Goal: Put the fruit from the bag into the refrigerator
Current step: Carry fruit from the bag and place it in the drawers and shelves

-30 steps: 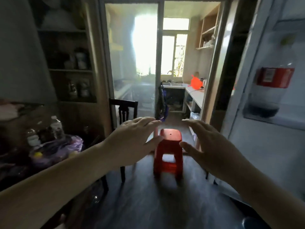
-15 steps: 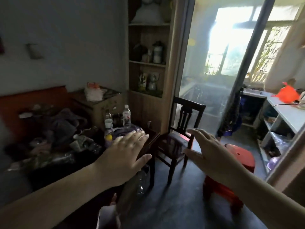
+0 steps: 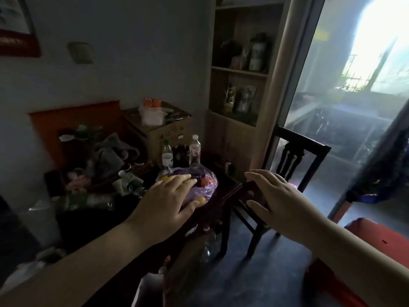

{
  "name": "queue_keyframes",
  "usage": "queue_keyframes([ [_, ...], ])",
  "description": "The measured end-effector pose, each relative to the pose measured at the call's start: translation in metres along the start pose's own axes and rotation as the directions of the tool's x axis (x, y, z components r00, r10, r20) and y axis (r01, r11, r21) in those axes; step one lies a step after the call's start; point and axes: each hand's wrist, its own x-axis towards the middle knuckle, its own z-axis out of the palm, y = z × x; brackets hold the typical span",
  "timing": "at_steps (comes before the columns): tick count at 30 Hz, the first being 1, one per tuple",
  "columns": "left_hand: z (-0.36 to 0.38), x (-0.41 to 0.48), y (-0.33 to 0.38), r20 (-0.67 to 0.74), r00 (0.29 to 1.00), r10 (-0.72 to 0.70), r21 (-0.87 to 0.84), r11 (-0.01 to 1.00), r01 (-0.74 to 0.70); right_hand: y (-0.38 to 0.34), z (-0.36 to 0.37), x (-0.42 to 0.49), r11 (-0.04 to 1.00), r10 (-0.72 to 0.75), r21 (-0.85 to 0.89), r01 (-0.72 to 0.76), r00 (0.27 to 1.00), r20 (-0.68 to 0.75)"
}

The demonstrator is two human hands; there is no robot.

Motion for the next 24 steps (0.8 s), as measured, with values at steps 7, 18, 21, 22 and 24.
queue_keyframes([
  [7, 0.054, 0.038, 0.007, 0.021, 0.988, -0.153, 0.018, 0.988, 0.153, 0.079, 0.03, 0.062, 0.991, -0.121, 0.068, 0.118, 0.992, 0.042],
  [18, 0.101, 0.062, -0.054, 0.107, 0.925, -0.365, 0.105, 0.929, 0.355, 0.08, 0.141, 0.162, 0.946, -0.304, 0.187, 0.266, 0.928, 0.214],
  [21, 0.126, 0.083, -0.086, 0.12, 0.918, -0.377, 0.077, 0.926, 0.37, 0.081, 0.171, 0.199, 0.94, -0.316, 0.218, 0.264, 0.915, 0.25],
  [22, 0.136, 0.092, -0.099, 0.129, 0.918, -0.376, 0.061, 0.927, 0.371, 0.081, 0.182, 0.213, 0.939, -0.319, 0.216, 0.266, 0.908, 0.27],
  [24, 0.157, 0.111, -0.124, 0.149, 0.918, -0.367, 0.022, 0.929, 0.368, 0.081, 0.204, 0.241, 0.94, -0.328, 0.197, 0.278, 0.893, 0.307],
])
